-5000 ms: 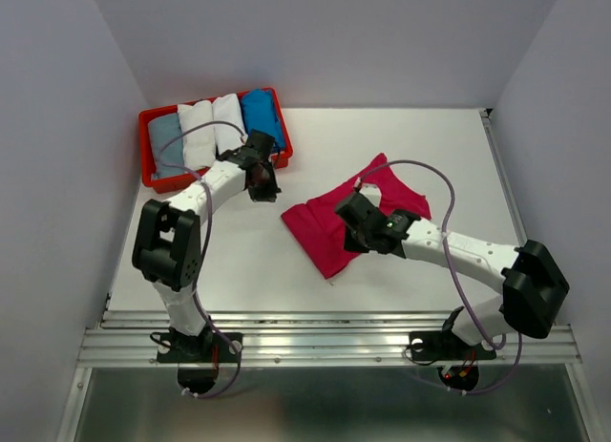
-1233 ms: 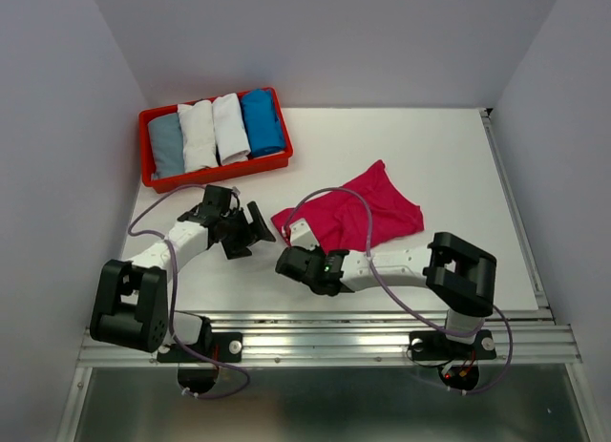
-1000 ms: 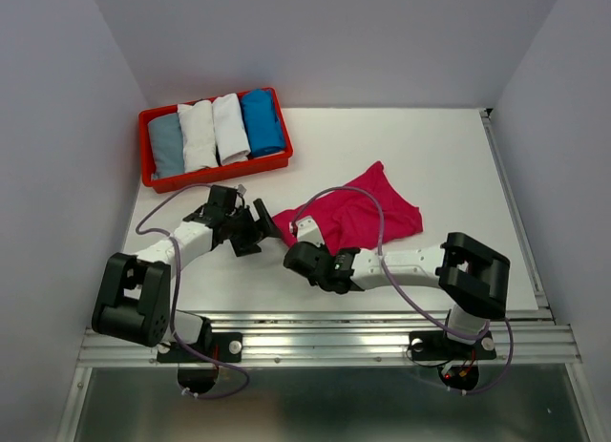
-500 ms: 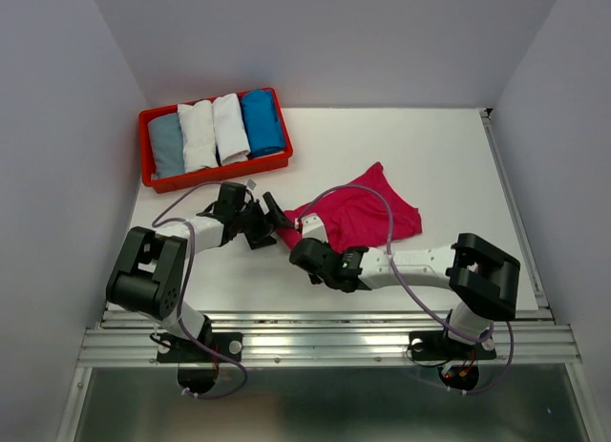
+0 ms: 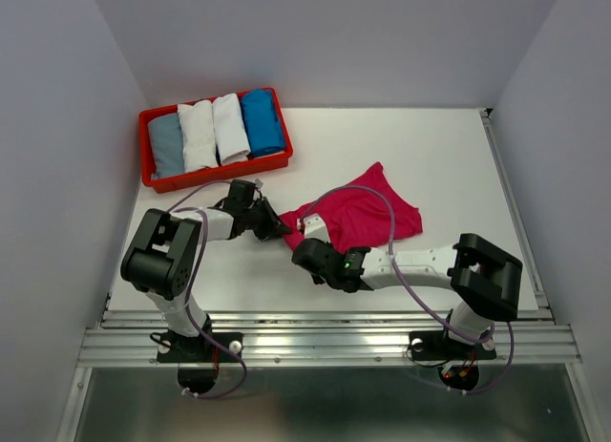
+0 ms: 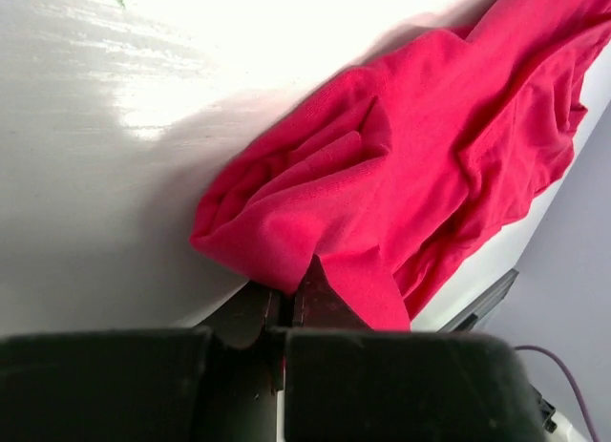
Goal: Roll the t-shirts
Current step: Roll the T-shirt to the center of the board.
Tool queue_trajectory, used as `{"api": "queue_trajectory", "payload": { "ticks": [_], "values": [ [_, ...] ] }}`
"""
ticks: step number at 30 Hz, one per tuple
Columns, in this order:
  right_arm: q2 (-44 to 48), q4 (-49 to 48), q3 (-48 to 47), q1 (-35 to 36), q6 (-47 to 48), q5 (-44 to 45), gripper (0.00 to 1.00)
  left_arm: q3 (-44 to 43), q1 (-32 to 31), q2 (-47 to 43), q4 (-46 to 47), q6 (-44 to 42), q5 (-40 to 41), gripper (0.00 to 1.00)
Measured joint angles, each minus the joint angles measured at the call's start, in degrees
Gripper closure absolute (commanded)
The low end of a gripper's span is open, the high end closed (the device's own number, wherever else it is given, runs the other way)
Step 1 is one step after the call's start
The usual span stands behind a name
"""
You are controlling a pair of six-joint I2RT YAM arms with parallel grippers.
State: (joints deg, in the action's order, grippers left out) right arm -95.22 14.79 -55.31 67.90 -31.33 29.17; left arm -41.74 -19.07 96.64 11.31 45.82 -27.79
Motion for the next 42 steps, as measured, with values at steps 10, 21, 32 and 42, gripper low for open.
{"api": "queue_trajectory", "payload": {
  "ticks": [10,21,32,42],
  "values": [
    [0.0,3.9,-3.3,0.5,6.7,4.5,0.19,-5.0,-0.1,-0.1,-9.9,-0.9,3.7,1.00],
    [-7.7,5.1,-10.6,6.1,12.0,9.8,0.17,-6.7,-0.4,-1.4,-16.9,-0.7,6.2,1.00],
    [-13.6,7.0,-11.6,7.3,15.4,17.1,0.40,-7.6,-0.5,-1.4,-19.1,-0.7,6.9,1.00],
    [-15.6,7.6,-11.9,7.6,14.5,19.2,0.95,-8.0,-0.5,-1.4,-19.8,-0.8,7.1,1.00]
  ]
}}
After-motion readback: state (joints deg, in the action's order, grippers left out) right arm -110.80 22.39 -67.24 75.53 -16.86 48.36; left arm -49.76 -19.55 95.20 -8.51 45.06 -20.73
